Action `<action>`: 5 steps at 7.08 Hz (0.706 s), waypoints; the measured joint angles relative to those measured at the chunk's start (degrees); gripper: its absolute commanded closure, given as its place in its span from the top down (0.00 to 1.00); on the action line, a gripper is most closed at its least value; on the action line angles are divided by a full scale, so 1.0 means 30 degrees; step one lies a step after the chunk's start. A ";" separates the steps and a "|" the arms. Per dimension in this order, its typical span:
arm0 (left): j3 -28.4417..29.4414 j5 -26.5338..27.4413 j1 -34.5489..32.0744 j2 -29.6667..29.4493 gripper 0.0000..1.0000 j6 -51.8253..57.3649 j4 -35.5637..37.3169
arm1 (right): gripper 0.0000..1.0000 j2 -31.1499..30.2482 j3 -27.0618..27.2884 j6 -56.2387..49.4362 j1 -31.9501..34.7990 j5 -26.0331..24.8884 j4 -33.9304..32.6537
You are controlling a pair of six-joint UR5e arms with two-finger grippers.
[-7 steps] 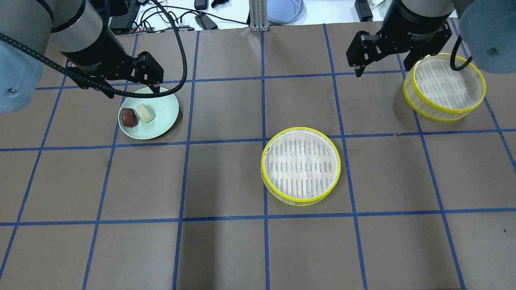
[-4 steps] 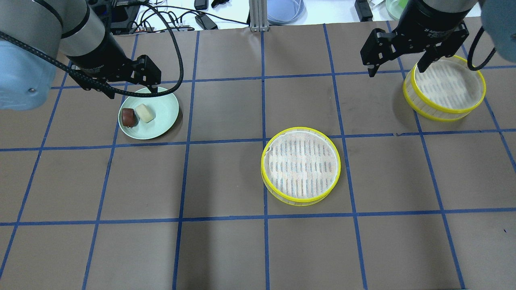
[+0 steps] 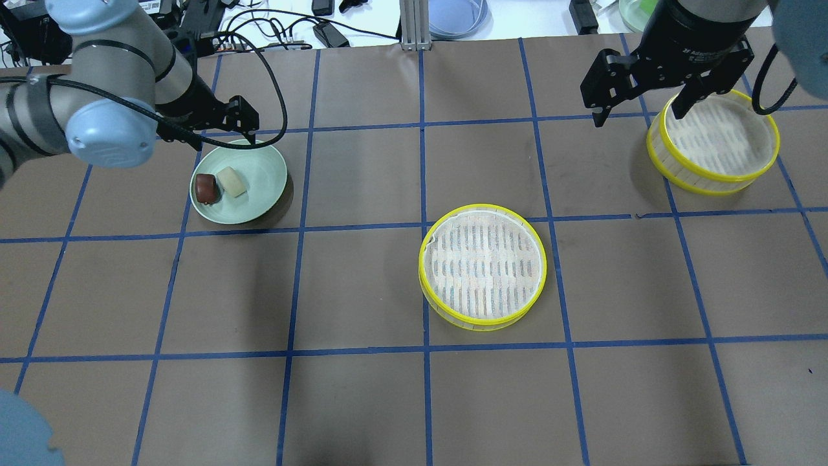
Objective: Stack buns with steamer
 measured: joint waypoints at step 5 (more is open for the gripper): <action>0.0051 0.0971 0.0451 -0.3521 1.00 0.0077 0.3407 | 1.00 0.0046 0.0260 -0.0082 0.0025 -0.0019 -0.0014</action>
